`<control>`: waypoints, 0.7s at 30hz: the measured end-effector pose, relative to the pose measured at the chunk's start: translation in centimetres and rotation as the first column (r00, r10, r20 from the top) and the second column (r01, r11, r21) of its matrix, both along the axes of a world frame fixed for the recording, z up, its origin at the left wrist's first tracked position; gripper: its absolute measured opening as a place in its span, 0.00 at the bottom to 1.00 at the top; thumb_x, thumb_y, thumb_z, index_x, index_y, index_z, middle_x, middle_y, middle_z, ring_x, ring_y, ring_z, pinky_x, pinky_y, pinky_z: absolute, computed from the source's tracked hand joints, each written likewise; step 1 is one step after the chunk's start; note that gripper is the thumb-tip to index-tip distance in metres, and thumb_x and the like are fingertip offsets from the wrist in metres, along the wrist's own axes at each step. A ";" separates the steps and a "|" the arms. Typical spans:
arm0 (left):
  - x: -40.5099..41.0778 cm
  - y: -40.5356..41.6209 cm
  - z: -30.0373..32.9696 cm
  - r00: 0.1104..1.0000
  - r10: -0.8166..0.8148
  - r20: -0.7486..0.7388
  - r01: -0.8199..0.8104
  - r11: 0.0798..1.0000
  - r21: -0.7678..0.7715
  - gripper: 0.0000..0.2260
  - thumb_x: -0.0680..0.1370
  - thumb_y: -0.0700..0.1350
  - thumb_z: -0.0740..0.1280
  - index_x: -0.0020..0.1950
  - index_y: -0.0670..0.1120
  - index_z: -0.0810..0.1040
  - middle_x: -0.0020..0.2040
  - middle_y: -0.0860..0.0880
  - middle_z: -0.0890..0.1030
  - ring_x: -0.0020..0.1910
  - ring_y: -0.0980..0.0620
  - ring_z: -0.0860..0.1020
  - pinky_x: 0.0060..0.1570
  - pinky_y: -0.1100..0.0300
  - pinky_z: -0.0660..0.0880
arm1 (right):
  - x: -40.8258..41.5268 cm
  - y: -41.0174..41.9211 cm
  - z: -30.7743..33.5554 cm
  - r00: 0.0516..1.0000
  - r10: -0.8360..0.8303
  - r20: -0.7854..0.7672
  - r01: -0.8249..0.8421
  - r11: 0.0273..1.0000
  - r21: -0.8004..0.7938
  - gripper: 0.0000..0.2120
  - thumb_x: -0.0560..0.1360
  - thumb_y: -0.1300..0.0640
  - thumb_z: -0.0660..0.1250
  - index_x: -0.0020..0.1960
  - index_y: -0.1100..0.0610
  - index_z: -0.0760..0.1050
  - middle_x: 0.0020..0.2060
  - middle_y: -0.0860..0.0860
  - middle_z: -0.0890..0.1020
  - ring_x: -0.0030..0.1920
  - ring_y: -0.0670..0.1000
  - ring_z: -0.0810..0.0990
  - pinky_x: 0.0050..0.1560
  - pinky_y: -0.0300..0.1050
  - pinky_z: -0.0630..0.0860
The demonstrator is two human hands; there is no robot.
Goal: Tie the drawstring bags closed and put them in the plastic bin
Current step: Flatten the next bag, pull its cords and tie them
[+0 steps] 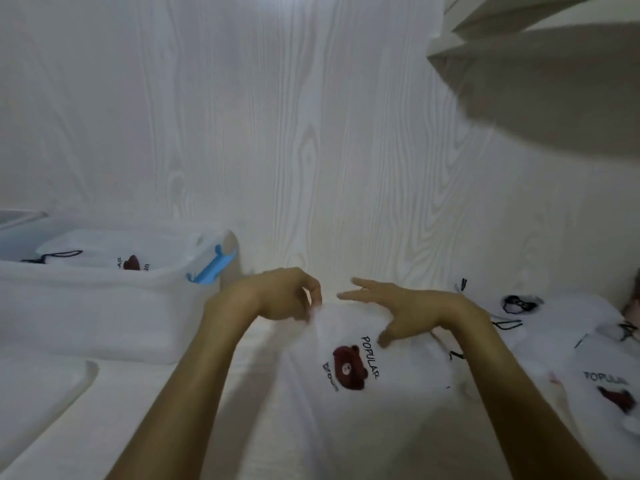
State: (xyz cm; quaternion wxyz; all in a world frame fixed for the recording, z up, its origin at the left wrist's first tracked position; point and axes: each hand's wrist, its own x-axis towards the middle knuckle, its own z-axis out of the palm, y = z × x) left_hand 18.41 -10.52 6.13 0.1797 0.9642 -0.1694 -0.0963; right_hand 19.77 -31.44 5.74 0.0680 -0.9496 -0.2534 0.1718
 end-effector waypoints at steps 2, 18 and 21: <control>-0.2 0.3 0.2 0.989 -0.024 0.143 0.035 0.997 -0.073 0.10 0.78 0.41 0.65 0.42 0.56 0.75 0.48 0.53 0.81 0.51 0.53 0.79 0.58 0.55 0.74 | -0.6 0.8 0.0 0.994 0.020 -0.112 0.008 0.970 0.242 0.38 0.75 0.59 0.68 0.75 0.43 0.50 0.75 0.41 0.53 0.75 0.46 0.54 0.67 0.33 0.54; -2.0 1.1 2.6 0.986 0.114 0.120 -0.052 0.900 -0.432 0.40 0.61 0.80 0.55 0.64 0.57 0.73 0.64 0.59 0.74 0.63 0.57 0.72 0.66 0.55 0.68 | 0.5 2.0 -0.7 0.747 -0.261 -0.611 0.583 -0.183 0.791 0.09 0.78 0.63 0.61 0.41 0.64 0.75 0.35 0.56 0.77 0.33 0.53 0.75 0.24 0.36 0.75; -1.7 0.7 1.6 0.968 0.056 0.246 0.058 0.900 -0.433 0.30 0.67 0.68 0.67 0.67 0.60 0.69 0.61 0.64 0.74 0.60 0.60 0.73 0.64 0.59 0.69 | 0.3 2.5 -0.7 0.713 -0.155 -0.684 0.621 -0.314 0.718 0.10 0.79 0.62 0.60 0.54 0.67 0.75 0.39 0.58 0.78 0.37 0.54 0.76 0.22 0.36 0.75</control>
